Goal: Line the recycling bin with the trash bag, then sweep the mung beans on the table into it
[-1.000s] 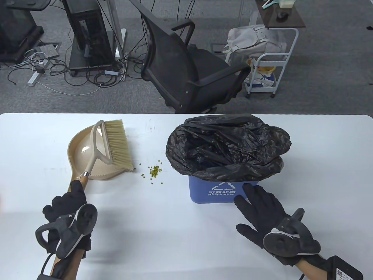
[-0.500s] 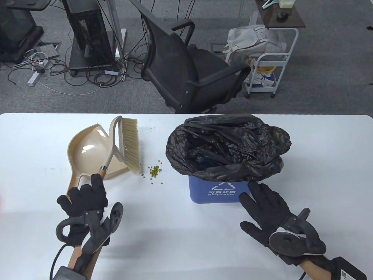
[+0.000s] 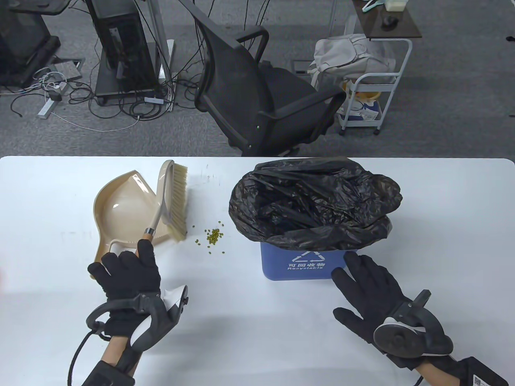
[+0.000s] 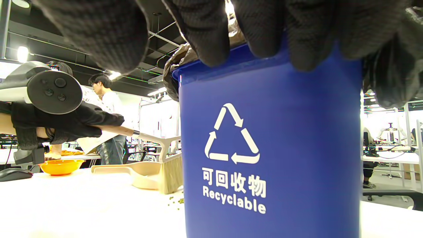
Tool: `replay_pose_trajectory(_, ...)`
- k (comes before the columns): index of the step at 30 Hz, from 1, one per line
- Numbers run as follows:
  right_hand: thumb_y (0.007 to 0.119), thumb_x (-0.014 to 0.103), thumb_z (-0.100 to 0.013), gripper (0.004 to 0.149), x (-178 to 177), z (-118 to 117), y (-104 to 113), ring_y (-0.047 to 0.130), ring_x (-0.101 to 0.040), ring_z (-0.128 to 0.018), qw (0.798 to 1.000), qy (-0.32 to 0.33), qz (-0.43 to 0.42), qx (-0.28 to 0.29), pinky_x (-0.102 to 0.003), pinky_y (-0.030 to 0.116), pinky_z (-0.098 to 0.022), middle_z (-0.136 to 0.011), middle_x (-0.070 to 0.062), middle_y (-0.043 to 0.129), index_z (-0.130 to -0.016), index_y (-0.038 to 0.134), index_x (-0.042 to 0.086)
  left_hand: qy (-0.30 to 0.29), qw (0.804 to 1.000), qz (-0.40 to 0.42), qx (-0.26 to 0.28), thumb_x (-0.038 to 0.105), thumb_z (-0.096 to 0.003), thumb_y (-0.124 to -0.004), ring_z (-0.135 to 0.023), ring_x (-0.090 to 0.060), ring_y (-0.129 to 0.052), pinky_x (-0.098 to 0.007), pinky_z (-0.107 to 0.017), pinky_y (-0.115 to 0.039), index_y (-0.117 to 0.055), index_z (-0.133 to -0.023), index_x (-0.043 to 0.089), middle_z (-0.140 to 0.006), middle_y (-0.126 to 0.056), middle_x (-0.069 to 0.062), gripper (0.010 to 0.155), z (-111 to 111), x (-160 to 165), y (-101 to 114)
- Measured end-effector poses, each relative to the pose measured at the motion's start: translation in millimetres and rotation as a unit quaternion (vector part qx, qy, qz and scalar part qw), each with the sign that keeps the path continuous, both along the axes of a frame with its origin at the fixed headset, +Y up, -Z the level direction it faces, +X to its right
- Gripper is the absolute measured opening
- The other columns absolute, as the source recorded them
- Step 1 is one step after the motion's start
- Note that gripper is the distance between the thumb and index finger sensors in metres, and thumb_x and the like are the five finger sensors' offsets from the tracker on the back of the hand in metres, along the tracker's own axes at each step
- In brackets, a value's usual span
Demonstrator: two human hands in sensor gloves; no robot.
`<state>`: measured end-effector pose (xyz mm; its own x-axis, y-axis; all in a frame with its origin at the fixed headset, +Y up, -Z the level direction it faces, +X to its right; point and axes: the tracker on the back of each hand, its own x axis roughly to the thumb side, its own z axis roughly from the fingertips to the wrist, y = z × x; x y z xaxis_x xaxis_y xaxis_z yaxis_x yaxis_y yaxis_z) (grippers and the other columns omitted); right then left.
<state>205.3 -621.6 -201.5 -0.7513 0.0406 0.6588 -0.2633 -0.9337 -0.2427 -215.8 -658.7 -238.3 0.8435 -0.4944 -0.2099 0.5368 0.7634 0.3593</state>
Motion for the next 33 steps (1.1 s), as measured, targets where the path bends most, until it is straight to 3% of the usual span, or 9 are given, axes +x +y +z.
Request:
replay_pose_trajectory(13,0.075,0.050,-0.048,0.078,-1.9,3.5,-1.0,0.071,-0.067,-0.088,1.000,0.010,-0.002,0.002,-0.074,0.066,-0.057,-0.107,-0.040,0.058,-0.109,0.065,0.002,-0.004,0.999,0.038,-0.018,0.017,-0.0466,-0.092,-0.080,-0.059,-0.094,-0.084,-0.061,-0.067,-0.076,-0.105,0.013,-0.085,-0.095,-0.026,0.061,-4.7,19.8,10.1)
replay_pose_trajectory(20,0.075,0.050,-0.048,0.078,0.7,4.6,-0.7,0.071,-0.067,-0.088,1.000,0.006,-0.006,0.004,-0.074,0.066,-0.057,-0.107,-0.040,0.058,-0.109,0.066,0.002,-0.006,1.000,0.029,0.000,0.018,-0.0456,-0.093,-0.080,-0.059,-0.095,-0.084,-0.060,-0.067,-0.078,-0.104,0.015,-0.085,-0.096,-0.025,0.060,-1.6,30.4,15.0)
replay_pose_trajectory(27,0.075,0.050,-0.048,0.078,3.5,5.2,-0.4,0.071,-0.067,-0.088,1.000,0.002,-0.008,0.003,-0.074,0.066,-0.057,-0.107,-0.040,0.058,-0.109,0.066,0.002,0.005,0.999,0.028,0.021,0.018,-0.0457,-0.093,-0.081,-0.060,-0.094,-0.084,-0.060,-0.067,-0.079,-0.104,0.015,-0.085,-0.096,-0.026,0.060,5.4,23.2,29.0)
replay_pose_trajectory(33,0.075,0.050,-0.048,0.078,4.0,5.3,-0.4,0.071,-0.067,-0.088,1.000,0.000,-0.008,0.002,-0.074,0.066,-0.057,-0.107,-0.040,0.058,-0.109,0.066,0.002,0.016,1.000,0.008,0.000,0.018,-0.0454,-0.094,-0.081,-0.059,-0.094,-0.085,-0.060,-0.066,-0.080,-0.104,0.016,-0.085,-0.096,-0.025,0.060,13.6,20.6,28.0)
